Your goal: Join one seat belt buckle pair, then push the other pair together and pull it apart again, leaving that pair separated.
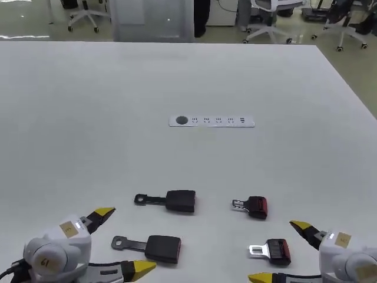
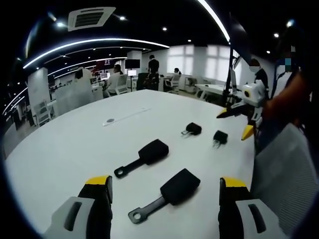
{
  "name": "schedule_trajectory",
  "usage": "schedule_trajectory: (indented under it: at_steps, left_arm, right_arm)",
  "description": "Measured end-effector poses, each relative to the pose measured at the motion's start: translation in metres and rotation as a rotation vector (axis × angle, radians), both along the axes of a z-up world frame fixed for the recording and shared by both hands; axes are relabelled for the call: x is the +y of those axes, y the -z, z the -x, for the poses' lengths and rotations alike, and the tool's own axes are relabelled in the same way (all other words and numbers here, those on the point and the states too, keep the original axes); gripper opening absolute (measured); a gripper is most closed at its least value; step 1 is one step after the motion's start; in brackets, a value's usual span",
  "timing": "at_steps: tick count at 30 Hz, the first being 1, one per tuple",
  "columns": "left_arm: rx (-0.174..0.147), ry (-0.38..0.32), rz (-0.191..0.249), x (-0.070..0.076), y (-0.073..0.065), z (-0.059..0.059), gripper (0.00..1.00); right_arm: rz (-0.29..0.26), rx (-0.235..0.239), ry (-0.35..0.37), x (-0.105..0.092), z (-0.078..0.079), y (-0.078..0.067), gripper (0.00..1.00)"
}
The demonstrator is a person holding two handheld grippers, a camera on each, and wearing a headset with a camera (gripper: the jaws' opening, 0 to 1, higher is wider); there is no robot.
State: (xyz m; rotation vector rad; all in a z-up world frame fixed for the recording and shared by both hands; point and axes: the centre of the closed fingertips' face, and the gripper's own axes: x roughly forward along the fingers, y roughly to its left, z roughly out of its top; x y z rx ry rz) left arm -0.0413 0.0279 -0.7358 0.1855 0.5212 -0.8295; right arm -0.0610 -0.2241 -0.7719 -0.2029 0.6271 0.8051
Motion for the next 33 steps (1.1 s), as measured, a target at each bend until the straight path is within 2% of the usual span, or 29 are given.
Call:
schedule_trajectory:
  at_steps: [1, 4, 6, 14, 26, 30, 33]
  left_arm:
    - [0.003, 0.004, -0.002, -0.001, 0.001, 0.000, 0.91]
    - [0.014, 0.027, -0.014, -0.002, 0.008, -0.002, 0.90]
    - [0.018, 0.049, -0.029, -0.005, 0.012, -0.002, 0.90]
    - [0.039, 0.106, -0.050, -0.012, 0.026, -0.007, 0.88]
    - [0.075, 0.225, -0.110, -0.023, 0.050, -0.011, 0.83]
    - [0.080, 0.302, -0.149, -0.028, 0.059, -0.008, 0.80]
    - [0.081, 0.343, -0.174, -0.030, 0.065, -0.008, 0.77]
  right_arm:
    - [0.013, 0.005, -0.010, -0.001, 0.000, 0.002, 0.97]
    - [0.002, 0.019, -0.017, -0.002, -0.001, 0.005, 0.97]
    - [0.020, 0.030, -0.031, -0.004, -0.001, 0.011, 0.96]
    - [0.019, 0.066, -0.052, -0.005, -0.007, 0.022, 0.94]
    - [0.043, 0.101, -0.127, -0.009, -0.018, 0.035, 0.89]
    - [0.076, 0.120, -0.179, -0.012, -0.018, 0.043, 0.88]
    - [0.078, 0.134, -0.195, -0.015, -0.020, 0.046, 0.86]
